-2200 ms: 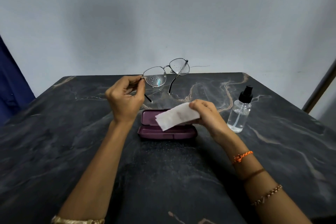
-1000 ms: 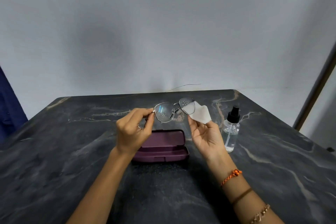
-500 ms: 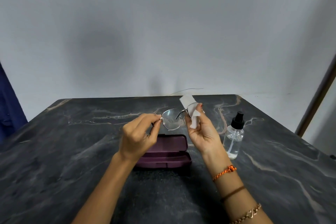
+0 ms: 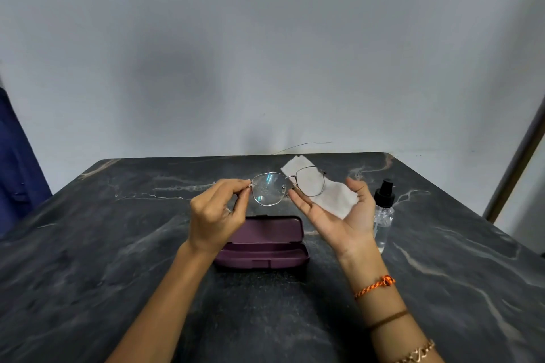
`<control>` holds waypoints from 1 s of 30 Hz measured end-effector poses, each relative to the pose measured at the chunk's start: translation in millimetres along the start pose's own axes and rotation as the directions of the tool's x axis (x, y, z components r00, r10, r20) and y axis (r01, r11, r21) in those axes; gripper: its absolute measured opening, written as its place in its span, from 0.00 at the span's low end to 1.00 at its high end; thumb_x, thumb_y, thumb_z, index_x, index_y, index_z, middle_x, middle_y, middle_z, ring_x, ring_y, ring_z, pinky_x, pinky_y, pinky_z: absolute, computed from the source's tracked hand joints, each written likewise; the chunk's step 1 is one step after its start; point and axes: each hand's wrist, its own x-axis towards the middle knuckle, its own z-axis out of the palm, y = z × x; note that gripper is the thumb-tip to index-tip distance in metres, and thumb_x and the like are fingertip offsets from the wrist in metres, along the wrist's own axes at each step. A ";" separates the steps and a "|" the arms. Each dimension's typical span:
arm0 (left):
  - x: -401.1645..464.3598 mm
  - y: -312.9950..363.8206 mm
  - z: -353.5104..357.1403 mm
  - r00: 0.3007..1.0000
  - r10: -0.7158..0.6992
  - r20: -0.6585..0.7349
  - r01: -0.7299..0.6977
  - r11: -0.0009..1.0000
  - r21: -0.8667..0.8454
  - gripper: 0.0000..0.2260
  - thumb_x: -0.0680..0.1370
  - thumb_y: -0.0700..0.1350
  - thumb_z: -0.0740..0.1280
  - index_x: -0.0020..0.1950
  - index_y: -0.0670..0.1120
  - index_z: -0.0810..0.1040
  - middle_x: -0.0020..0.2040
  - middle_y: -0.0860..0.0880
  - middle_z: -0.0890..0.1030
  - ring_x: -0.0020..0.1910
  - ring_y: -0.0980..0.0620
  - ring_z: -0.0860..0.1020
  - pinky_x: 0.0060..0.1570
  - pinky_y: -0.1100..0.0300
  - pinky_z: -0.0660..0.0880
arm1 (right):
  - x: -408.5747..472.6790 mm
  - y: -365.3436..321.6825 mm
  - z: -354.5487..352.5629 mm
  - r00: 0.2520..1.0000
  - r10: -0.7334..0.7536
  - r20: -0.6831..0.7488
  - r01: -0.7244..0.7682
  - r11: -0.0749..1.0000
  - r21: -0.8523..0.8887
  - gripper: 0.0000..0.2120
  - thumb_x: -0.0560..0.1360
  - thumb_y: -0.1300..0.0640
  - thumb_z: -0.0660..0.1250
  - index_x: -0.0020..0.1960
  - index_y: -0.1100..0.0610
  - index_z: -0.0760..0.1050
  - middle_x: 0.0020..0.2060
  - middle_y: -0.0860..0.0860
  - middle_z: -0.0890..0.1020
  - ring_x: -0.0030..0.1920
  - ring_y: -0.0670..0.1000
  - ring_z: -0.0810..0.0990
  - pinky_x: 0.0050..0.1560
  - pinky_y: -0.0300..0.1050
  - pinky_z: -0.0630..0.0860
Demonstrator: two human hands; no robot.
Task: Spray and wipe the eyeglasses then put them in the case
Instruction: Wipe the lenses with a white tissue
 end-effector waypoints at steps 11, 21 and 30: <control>3.6 -9.8 -7.9 0.992 -0.070 -0.108 0.073 0.997 0.021 0.07 0.70 0.36 0.67 0.36 0.32 0.80 0.33 0.40 0.82 0.35 0.58 0.77 0.46 0.78 0.71 | -5.7 -1.4 5.5 0.998 0.028 0.049 -0.034 0.990 0.138 0.29 0.66 0.61 0.56 0.64 0.73 0.66 0.63 0.70 0.71 0.60 0.70 0.72 0.56 0.63 0.69; 5.0 -8.4 -6.1 0.996 -0.012 -0.091 0.016 0.999 0.043 0.07 0.70 0.35 0.67 0.36 0.33 0.81 0.33 0.40 0.83 0.34 0.56 0.78 0.46 0.77 0.72 | -3.0 -1.5 7.5 0.999 0.040 0.029 -0.043 0.994 0.103 0.38 0.58 0.73 0.64 0.68 0.68 0.62 0.67 0.67 0.69 0.61 0.67 0.71 0.66 0.63 0.58; 1.5 -0.1 0.0 0.999 0.008 -0.033 -0.008 1.000 -0.002 0.07 0.70 0.36 0.67 0.35 0.33 0.80 0.33 0.41 0.83 0.33 0.56 0.79 0.42 0.72 0.74 | 4.2 5.1 3.1 0.983 -0.151 -0.103 0.121 0.961 -0.250 0.09 0.77 0.66 0.56 0.47 0.63 0.75 0.35 0.57 0.86 0.36 0.50 0.85 0.40 0.43 0.81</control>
